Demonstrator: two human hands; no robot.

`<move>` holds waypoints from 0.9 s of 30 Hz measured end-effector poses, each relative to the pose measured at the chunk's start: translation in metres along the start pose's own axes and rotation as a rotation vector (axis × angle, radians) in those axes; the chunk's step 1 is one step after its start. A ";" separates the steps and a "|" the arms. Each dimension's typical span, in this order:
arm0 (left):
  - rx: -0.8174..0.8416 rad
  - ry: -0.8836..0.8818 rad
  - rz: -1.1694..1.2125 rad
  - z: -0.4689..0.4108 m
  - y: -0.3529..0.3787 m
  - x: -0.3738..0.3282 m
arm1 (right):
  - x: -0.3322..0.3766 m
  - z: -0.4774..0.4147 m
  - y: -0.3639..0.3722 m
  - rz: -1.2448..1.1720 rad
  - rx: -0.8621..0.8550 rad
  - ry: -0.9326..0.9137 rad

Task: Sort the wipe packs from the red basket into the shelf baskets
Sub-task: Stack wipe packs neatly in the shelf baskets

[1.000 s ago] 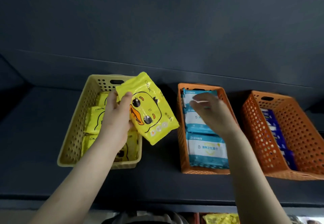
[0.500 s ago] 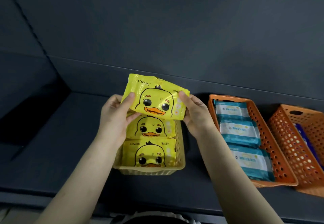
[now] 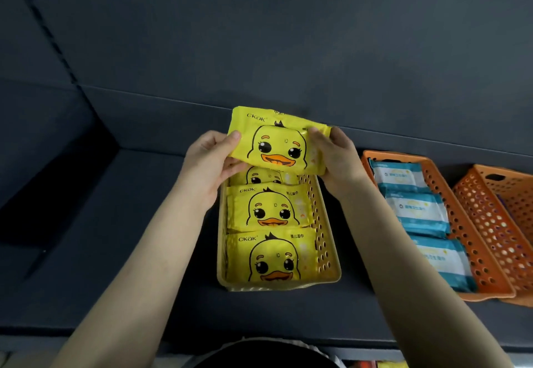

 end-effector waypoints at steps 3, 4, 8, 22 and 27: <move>-0.185 0.218 -0.250 -0.007 -0.006 0.007 | -0.010 -0.004 0.003 0.178 -0.118 -0.071; -0.213 0.292 -0.315 -0.009 -0.007 0.009 | -0.012 -0.005 0.005 0.226 -0.143 -0.090; -0.161 0.223 -0.480 -0.022 -0.013 0.021 | -0.013 -0.014 0.004 0.689 -0.240 -0.413; -0.061 0.103 -0.629 -0.020 -0.005 0.045 | -0.056 -0.032 0.036 0.986 -0.103 -0.363; -0.060 0.120 -0.633 -0.020 -0.006 0.044 | -0.052 -0.038 0.038 1.235 0.098 -0.224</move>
Point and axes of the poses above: each hand's wrist, its own z-axis away from the middle knuckle, its own y-axis out of the palm, x = y × z, the point moved 2 cm from there along -z, towards the middle knuckle, and after that the axes turned 10 degrees about -x, right-handed, at the moved point
